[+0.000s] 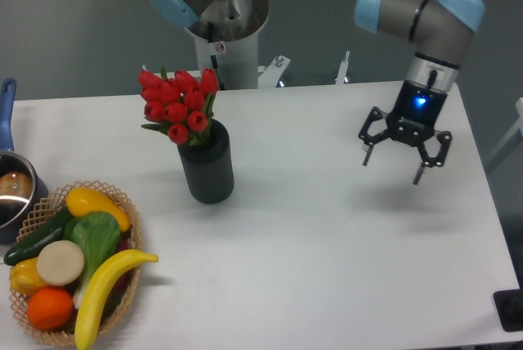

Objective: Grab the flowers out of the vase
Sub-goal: 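Move the open gripper toward the red tulip stems above the black vase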

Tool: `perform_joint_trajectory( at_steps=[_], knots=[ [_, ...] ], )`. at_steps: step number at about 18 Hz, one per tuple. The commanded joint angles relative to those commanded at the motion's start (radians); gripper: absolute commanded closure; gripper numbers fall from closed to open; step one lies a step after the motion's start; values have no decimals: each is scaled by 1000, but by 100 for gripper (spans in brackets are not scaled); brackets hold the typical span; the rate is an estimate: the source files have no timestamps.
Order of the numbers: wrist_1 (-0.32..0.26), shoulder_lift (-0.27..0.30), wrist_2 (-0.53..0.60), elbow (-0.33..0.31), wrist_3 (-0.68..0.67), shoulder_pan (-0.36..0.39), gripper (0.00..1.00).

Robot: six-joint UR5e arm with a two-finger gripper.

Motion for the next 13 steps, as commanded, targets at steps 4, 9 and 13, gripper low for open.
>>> perform_joint_trajectory(
  at_steps=[4,9,13],
  knots=[
    [-2,124,-20,-146,11,-45,0],
    [-3,238,-25,-270,32,-98,0],
    [-8,358,-69,-342,40,-106,0]
  ],
)
